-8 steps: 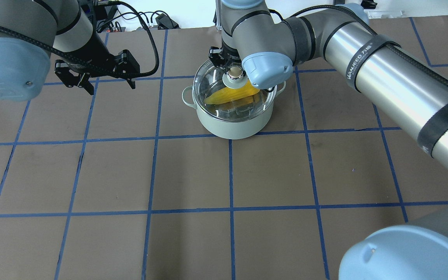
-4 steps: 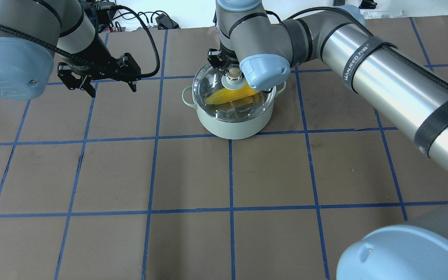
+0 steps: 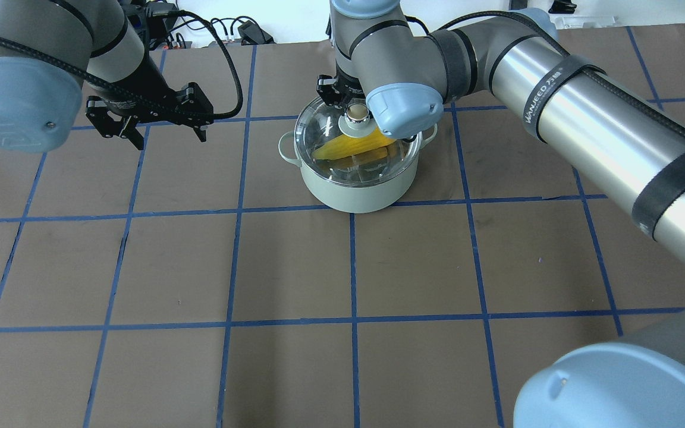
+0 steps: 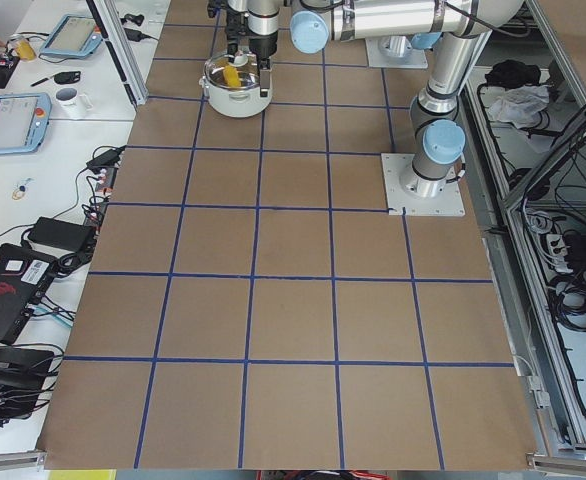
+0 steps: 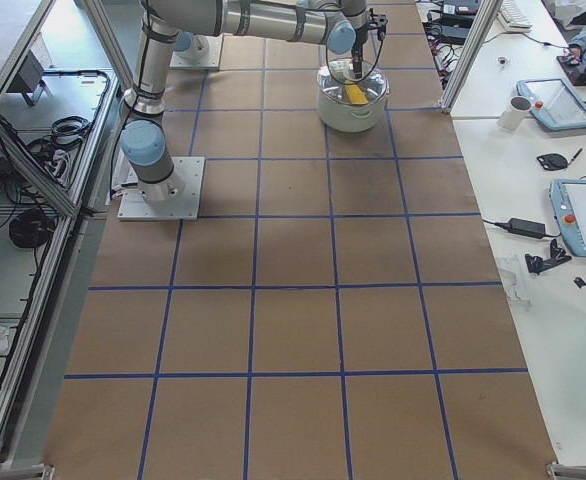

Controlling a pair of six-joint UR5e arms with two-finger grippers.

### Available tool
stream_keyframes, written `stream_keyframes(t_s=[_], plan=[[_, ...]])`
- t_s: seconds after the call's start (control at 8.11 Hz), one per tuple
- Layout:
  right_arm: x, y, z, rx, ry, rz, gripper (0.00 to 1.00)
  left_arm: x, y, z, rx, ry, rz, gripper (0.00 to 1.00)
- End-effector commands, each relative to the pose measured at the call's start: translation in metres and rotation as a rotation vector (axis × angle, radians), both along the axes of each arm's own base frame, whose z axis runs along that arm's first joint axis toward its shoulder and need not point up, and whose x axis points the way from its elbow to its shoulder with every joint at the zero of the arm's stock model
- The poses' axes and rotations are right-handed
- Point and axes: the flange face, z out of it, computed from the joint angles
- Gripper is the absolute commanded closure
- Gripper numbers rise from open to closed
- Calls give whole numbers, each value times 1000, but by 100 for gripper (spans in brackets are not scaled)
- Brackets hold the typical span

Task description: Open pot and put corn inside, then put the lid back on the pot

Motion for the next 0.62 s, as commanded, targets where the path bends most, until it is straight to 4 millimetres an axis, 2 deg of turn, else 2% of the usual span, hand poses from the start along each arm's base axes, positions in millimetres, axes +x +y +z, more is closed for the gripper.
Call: stream_keyframes(t_s=[0.0, 0.49], plan=[[0, -1, 4, -21, -7, 1, 100, 1, 0, 0, 2, -3, 0, 0], [0, -3, 5, -44, -3, 19, 100, 2, 0, -1, 2, 0, 1, 0]])
